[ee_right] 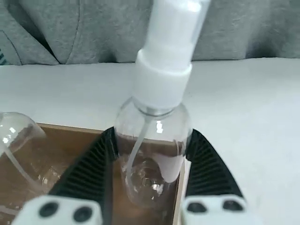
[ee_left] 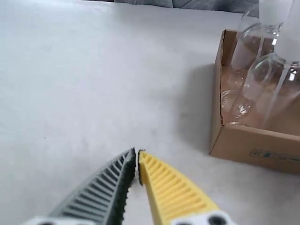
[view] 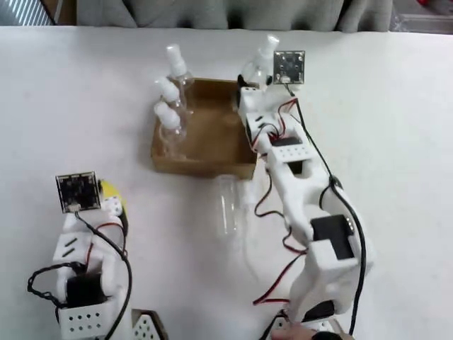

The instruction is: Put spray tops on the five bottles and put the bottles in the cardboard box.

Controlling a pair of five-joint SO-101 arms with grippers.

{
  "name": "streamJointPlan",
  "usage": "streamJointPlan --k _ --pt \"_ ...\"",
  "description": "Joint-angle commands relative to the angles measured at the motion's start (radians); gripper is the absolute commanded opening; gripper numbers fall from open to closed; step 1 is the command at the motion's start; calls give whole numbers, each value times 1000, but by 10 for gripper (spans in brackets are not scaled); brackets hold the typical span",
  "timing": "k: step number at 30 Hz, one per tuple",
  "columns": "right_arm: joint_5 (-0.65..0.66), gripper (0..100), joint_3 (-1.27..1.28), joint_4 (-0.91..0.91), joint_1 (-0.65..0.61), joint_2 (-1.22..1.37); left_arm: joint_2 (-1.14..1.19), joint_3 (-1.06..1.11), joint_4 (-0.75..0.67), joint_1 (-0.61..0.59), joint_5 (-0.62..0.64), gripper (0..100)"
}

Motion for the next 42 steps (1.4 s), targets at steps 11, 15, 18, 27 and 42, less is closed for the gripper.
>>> streamJointPlan --k 11,15,18,27,42 --pt "14 15 -124 -25 16 97 -8 -2 -2 -5 -14 20" --pt "132 15 -120 -25 8 113 -8 -2 -2 -5 -14 20" --pt "158 15 -121 -25 4 130 -8 -2 -3 -5 -14 20" --pt "160 15 -118 -25 1 168 -8 -2 -5 -5 -14 20" --pt "158 15 -121 -50 -24 182 -8 -2 -9 -4 -14 20"
